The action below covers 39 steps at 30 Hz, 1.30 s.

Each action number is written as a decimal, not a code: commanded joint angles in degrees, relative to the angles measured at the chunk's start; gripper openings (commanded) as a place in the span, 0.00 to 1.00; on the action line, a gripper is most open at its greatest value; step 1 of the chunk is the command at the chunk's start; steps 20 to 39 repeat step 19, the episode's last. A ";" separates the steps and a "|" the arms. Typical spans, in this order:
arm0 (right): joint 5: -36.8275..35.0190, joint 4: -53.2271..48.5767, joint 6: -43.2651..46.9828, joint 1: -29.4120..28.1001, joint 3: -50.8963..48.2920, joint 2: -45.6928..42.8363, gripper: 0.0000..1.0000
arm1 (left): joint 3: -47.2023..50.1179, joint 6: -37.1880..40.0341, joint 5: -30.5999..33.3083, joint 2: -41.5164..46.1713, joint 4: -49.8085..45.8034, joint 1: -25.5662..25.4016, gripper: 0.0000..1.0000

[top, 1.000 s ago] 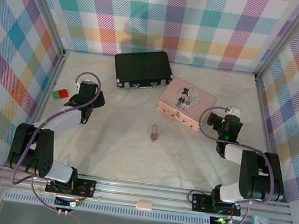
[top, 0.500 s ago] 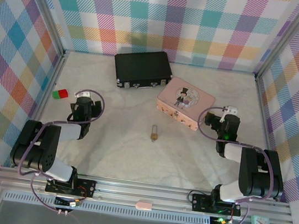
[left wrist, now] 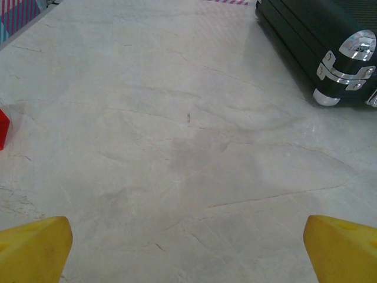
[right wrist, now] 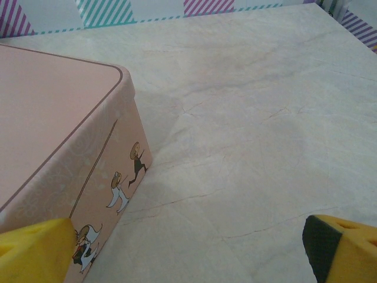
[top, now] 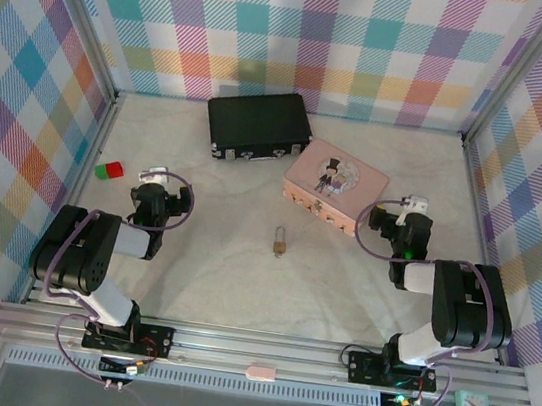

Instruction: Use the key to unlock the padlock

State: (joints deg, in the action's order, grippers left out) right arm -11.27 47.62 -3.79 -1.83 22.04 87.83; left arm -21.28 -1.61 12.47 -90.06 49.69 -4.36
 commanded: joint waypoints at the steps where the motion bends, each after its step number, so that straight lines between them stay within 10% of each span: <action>1: 0.23 2.05 0.23 -0.05 0.07 -0.28 0.99 | -0.96 0.99 -0.60 -0.11 1.72 0.34 1.00; 39: 0.54 1.99 0.28 -0.04 0.16 -0.14 0.99 | -1.21 1.21 -0.36 -0.20 1.25 0.14 1.00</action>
